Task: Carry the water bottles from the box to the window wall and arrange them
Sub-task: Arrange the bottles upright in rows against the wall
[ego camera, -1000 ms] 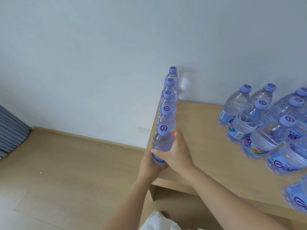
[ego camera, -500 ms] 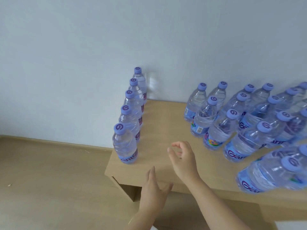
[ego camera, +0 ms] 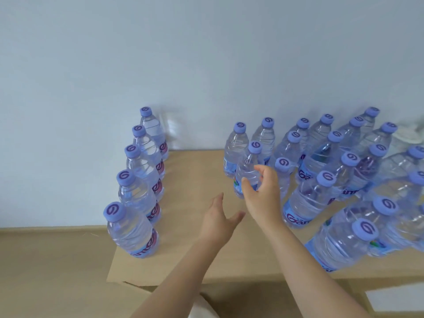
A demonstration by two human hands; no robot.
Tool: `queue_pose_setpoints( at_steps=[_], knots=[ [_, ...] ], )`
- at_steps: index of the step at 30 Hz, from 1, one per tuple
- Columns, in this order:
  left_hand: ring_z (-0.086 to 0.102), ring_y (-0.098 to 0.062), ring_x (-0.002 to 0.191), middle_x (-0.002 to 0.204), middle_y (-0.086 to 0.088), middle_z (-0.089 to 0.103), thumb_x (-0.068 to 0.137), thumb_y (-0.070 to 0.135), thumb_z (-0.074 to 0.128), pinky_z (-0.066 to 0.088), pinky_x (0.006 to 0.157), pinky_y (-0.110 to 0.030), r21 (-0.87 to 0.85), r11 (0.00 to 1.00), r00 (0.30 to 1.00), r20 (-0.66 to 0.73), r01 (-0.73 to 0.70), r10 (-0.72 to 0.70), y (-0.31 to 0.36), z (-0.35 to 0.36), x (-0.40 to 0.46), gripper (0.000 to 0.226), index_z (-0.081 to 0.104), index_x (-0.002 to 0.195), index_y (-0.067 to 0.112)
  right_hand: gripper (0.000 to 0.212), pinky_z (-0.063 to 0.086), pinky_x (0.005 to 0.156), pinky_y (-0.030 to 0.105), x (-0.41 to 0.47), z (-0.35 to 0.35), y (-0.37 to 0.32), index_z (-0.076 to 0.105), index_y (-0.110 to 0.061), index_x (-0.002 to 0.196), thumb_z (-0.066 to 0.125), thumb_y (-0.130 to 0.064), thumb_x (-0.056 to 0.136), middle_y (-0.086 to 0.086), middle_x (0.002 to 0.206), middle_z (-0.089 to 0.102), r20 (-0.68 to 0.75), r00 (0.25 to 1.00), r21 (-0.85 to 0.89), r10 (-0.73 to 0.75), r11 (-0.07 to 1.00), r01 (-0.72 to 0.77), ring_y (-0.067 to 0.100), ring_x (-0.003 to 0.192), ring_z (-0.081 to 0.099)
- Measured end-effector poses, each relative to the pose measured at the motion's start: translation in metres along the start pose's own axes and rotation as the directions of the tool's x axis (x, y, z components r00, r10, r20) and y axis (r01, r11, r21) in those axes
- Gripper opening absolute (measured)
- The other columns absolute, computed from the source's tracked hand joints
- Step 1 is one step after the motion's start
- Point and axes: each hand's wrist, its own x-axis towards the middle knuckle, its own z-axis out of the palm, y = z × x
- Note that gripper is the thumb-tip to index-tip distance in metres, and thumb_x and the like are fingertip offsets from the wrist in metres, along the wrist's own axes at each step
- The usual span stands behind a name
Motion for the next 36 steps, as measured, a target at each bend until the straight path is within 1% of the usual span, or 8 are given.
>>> queue_pose_setpoints(
  at_steps=[7,10,16,19,23,27,32,36],
  knots=[
    [0.031,-0.011,0.137,0.151,0.002,0.033,0.083,0.044,0.067,0.025,0.1,-0.015,0.01,0.999,0.999,0.032,-0.041,0.04,-0.002,-0.004,0.05,0.084,0.026,0.147,0.012,0.071,0.017,0.101,0.01,0.056,0.034,-0.013,0.022,-0.006,0.144,0.064,-0.015,0.087,0.006,0.148,0.03,-0.107,0.989,0.065,0.101,0.993,-0.095,0.017,0.136,0.028],
    [0.034,-0.01,0.135,0.149,0.002,0.035,0.08,0.043,0.071,0.028,0.103,-0.018,-0.012,1.0,0.999,0.042,-0.015,0.015,-0.01,-0.003,0.058,0.086,0.027,0.147,0.012,0.051,0.033,0.103,0.032,0.073,0.04,-0.012,0.039,-0.007,0.127,0.067,-0.017,0.085,-0.002,0.114,0.05,-0.134,0.976,0.039,0.173,0.985,-0.169,0.01,0.103,0.053],
    [0.041,-0.012,0.129,0.146,0.002,0.038,0.069,0.039,0.081,0.038,0.103,-0.026,-0.076,0.995,0.998,0.024,0.065,-0.064,-0.019,-0.017,0.071,0.098,0.027,0.147,0.014,0.019,0.041,0.075,0.026,0.071,0.044,-0.013,0.041,-0.018,0.094,0.059,-0.019,0.089,-0.001,0.092,0.055,0.037,0.997,0.039,0.074,0.996,-0.076,0.016,0.086,0.054],
    [0.042,-0.004,0.123,0.136,0.016,0.041,0.052,0.041,0.088,0.038,0.099,-0.018,-0.187,0.982,0.989,0.135,-0.041,0.067,-0.012,-0.036,0.07,0.102,0.035,0.139,0.03,0.015,0.04,0.063,0.012,0.075,0.036,-0.03,0.047,-0.015,0.083,0.062,-0.012,0.085,-0.004,0.075,0.055,0.118,0.992,0.188,0.038,0.98,-0.06,0.001,0.065,0.05],
    [0.062,-0.021,0.109,0.118,-0.003,0.064,0.042,0.022,0.089,0.053,0.09,-0.04,-0.468,0.88,0.947,0.241,-0.081,0.215,-0.005,-0.055,0.061,0.086,0.052,0.12,0.019,0.012,0.047,0.063,0.019,0.091,0.019,-0.065,0.049,0.0,0.072,0.059,-0.006,0.068,0.009,0.065,0.061,0.349,0.929,0.461,-0.126,0.886,-0.053,0.011,0.064,0.06],
    [0.066,-0.002,0.074,0.084,0.013,0.071,0.046,0.009,0.086,0.051,0.064,-0.017,-0.513,0.852,0.987,0.059,-0.101,0.152,0.008,-0.056,0.051,0.06,0.059,0.099,0.021,0.011,0.049,0.063,0.025,0.108,0.015,-0.08,0.052,-0.015,0.07,0.06,-0.009,0.065,0.004,0.066,0.063,0.408,0.903,0.613,-0.137,0.773,-0.16,0.013,0.066,0.064],
    [0.061,0.003,0.076,0.086,0.014,0.066,0.044,0.023,0.084,0.046,0.061,-0.01,-0.394,0.916,0.903,-0.418,-0.081,-0.1,0.025,-0.048,0.05,0.059,0.05,0.09,0.039,0.04,0.05,0.076,0.03,0.101,0.041,-0.074,0.048,-0.028,0.087,0.077,-0.044,0.066,-0.012,0.084,0.06,0.201,0.968,0.208,0.152,0.959,-0.194,0.007,0.084,0.061],
    [0.065,-0.01,0.09,0.102,0.007,0.064,0.043,0.022,0.086,0.053,0.073,-0.027,-0.416,0.905,0.972,-0.235,-0.092,-0.009,0.019,-0.06,0.049,0.074,0.048,0.104,0.038,0.018,0.052,0.067,0.035,0.11,0.031,-0.073,0.059,-0.02,0.067,0.074,-0.03,0.065,-0.008,0.066,0.063,0.407,0.913,0.345,-0.012,0.928,-0.141,0.01,0.067,0.063]
  ],
)
